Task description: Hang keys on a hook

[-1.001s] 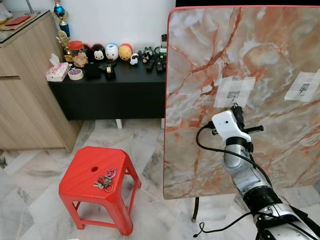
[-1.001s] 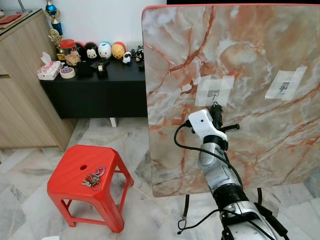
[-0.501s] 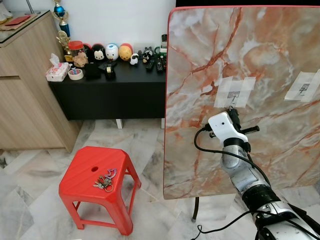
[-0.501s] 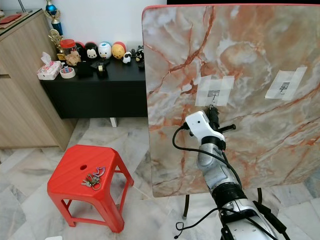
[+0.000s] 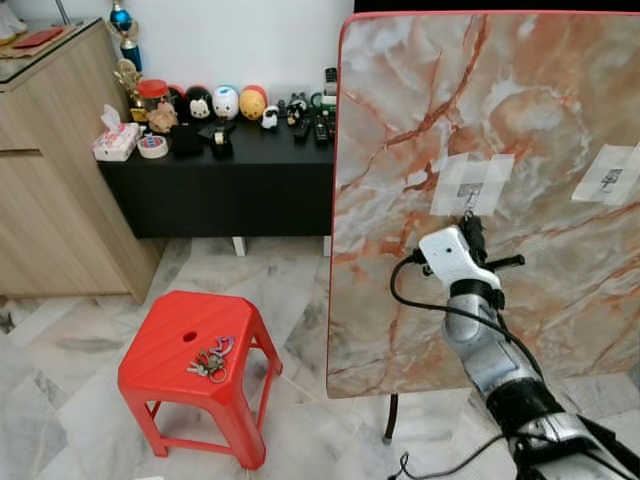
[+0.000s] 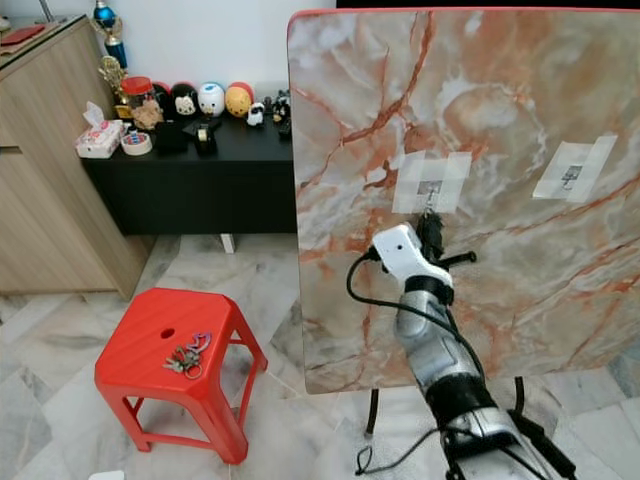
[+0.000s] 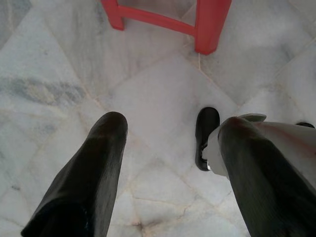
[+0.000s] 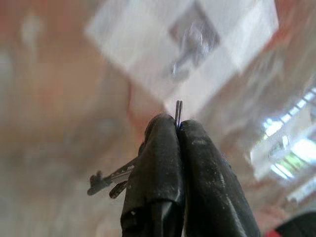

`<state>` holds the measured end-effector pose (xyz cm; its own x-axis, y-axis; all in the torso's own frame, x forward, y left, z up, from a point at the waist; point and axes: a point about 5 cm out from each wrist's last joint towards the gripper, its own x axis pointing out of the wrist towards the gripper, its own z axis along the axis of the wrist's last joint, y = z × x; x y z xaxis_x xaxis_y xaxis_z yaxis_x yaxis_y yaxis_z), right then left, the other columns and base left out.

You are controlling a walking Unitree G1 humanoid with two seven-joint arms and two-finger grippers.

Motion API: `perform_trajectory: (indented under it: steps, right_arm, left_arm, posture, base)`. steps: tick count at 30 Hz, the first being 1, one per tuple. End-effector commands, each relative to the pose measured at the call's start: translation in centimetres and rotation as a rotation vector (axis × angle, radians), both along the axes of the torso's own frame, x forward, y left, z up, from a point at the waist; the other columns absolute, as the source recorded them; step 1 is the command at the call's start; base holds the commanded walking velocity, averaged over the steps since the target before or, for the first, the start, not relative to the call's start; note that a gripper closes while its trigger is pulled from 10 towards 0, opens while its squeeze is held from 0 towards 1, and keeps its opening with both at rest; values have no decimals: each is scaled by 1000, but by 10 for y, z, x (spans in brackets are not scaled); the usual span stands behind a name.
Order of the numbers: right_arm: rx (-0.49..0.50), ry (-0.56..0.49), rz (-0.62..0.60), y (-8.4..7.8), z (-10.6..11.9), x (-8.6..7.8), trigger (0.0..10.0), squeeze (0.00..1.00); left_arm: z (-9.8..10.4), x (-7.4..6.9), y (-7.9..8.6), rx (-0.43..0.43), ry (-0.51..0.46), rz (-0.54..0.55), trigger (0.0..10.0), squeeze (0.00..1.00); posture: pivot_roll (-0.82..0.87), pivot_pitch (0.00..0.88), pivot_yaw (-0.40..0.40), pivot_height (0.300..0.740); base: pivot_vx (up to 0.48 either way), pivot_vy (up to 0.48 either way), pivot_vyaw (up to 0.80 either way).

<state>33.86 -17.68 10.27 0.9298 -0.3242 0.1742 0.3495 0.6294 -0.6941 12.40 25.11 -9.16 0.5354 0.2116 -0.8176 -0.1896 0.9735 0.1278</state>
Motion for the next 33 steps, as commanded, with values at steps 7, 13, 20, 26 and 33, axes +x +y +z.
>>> perform_trajectory:
  steps: [7,13,20,26,33]
  right_arm:
    - [-14,-82,-52,-5,16,-1,10000,0]
    - [-27,-93,-36,-4,25,7,10000,0]
    - [-37,-95,-18,-3,31,14,10000,0]
    - [-38,-86,-8,-1,32,16,10000,0]
    - [-46,-73,10,2,33,21,10000,0]
  left_arm:
    - [1,8,-3,2,5,-12,10000,0]
    - [2,7,1,5,0,-6,10000,0]
    - [2,0,6,7,5,2,10000,0]
    - [1,-1,6,7,8,3,10000,0]
    - [0,-1,1,2,9,-1,10000,0]
  posture:
    - [65,0,-35,740]
    - [68,0,-35,740]
    - [71,0,-35,740]
    - [68,0,-31,740]
    - [68,0,-30,740]
  base:
    - [0,0,0]
    - [0,0,0]
    - [0,0,0]
    - [0,0,0]
    - [0,0,0]
